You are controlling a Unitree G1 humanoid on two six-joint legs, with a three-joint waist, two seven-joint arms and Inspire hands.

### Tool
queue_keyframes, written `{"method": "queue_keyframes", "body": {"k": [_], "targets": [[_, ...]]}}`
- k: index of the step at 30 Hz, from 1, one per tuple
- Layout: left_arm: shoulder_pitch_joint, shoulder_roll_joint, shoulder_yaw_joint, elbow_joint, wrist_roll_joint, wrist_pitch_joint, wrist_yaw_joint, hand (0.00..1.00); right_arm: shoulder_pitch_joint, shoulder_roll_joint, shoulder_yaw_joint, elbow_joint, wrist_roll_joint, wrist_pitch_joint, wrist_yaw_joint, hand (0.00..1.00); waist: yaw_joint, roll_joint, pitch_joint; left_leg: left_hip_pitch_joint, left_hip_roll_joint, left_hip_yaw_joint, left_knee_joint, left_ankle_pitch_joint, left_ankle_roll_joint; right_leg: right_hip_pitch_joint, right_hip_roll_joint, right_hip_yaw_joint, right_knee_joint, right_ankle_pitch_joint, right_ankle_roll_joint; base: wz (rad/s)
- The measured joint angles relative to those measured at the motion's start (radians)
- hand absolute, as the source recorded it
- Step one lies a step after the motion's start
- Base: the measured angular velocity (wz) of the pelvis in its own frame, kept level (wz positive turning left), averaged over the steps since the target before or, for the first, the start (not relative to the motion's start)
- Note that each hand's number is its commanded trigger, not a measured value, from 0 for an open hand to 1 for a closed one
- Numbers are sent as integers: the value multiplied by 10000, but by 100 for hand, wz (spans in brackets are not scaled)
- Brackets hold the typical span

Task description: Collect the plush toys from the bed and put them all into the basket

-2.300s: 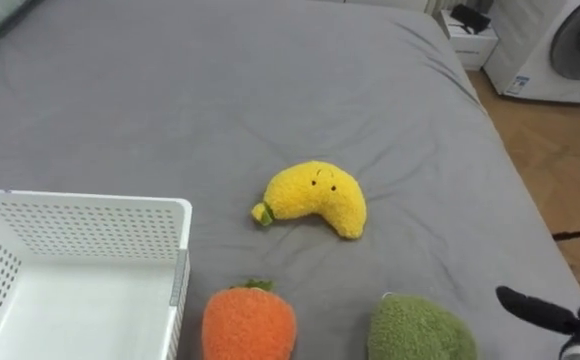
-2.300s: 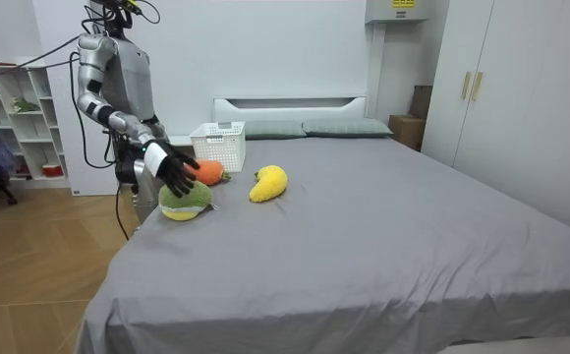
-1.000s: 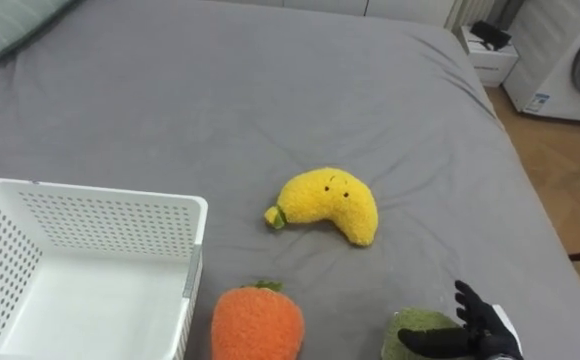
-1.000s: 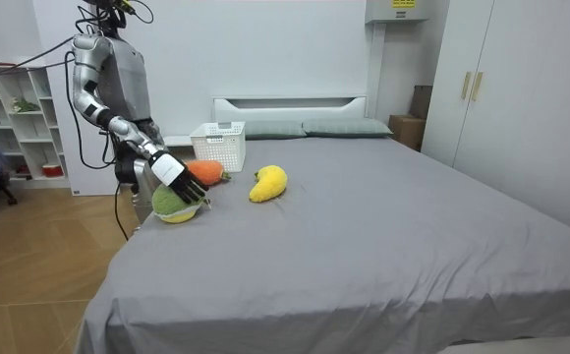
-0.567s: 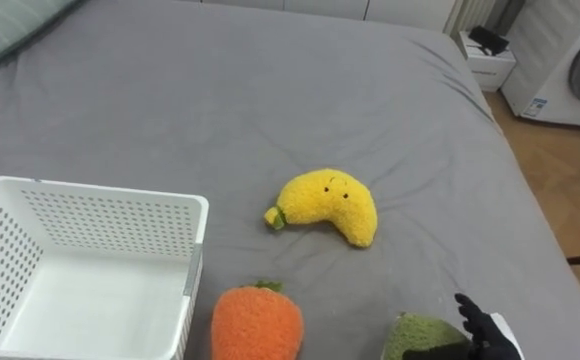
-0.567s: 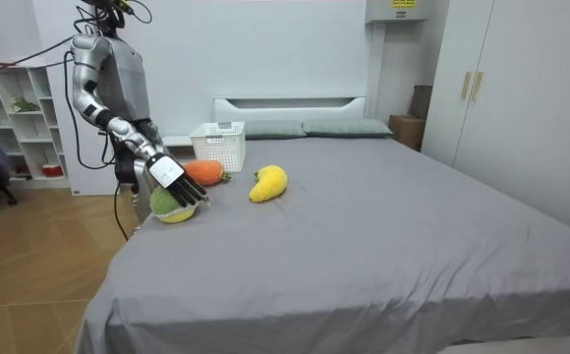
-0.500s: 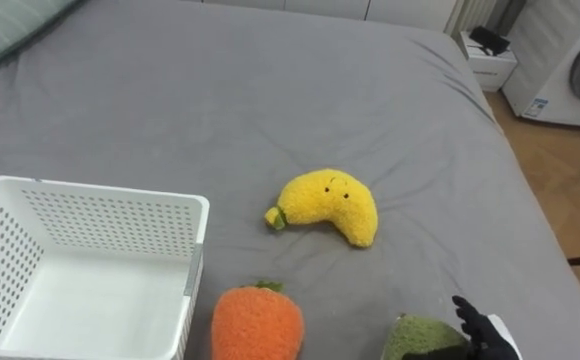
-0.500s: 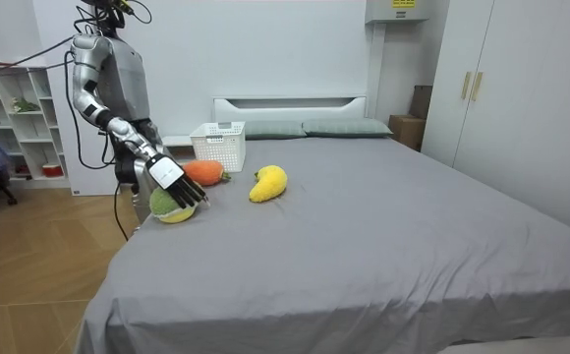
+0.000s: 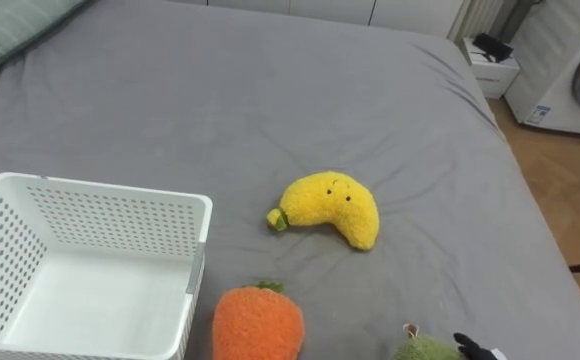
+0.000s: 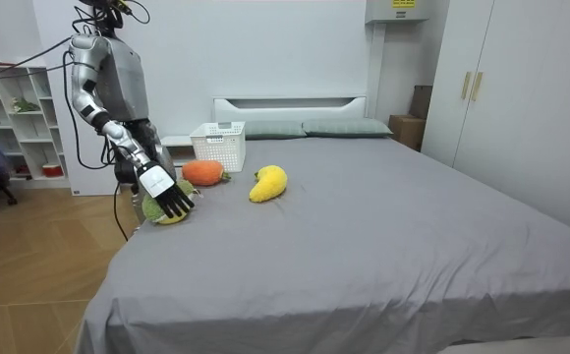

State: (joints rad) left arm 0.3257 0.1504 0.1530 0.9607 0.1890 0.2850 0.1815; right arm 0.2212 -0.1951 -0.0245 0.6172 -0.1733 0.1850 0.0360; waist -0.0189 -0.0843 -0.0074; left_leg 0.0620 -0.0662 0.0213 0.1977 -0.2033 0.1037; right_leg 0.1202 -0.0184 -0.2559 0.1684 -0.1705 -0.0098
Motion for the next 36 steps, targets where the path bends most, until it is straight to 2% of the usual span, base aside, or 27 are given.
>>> {"method": "queue_keyframes", "body": {"k": [7, 15, 26, 31, 32, 36], "targets": [[-10, 7, 0, 22, -1, 94, -179, 0, -32, -147, -9, 340, -53, 19, -36, 100, 54, 8, -4, -16, 2, -44, 17, -8, -9, 5, 4, -45, -1, 3, -4, 1], [-28, 7, 8, 11, -1, 152, -194, 0, 10, -146, 5, 457, -339, 345, -19, 100, 258, 9, -4, -22, 4, -73, 25, -12, -17, 13, 5, -75, -2, 4, -6, 0], [-69, -11, 18, 9, 21, 97, -138, 0, 58, -32, 21, 403, -338, 343, -234, 100, 271, 27, 6, -41, -28, -250, 77, -33, -29, 59, 15, -27, 6, 4, -7, 2], [-187, -76, -87, -128, 9, -44, -116, 0, 56, -39, 13, -865, -518, 371, -391, 100, 234, 138, 68, -87, -29, -221, 79, -32, -28, -1, 21, 89, 14, 4, -7, 0], [-285, -74, -102, -95, -3, -67, -44, 0, 47, -40, 13, -1470, -513, 376, -514, 100, 226, 180, 95, -86, -29, -223, 77, -30, -29, -1, 24, 99, 18, 4, -7, 0], [-418, -133, -102, -60, 7, -303, 139, 0, -265, -45, 7, -3574, -1058, 367, -739, 100, 236, 263, 117, -70, 5, -52, 63, -13, -26, -24, 28, 189, 12, 4, -7, -7]]}}
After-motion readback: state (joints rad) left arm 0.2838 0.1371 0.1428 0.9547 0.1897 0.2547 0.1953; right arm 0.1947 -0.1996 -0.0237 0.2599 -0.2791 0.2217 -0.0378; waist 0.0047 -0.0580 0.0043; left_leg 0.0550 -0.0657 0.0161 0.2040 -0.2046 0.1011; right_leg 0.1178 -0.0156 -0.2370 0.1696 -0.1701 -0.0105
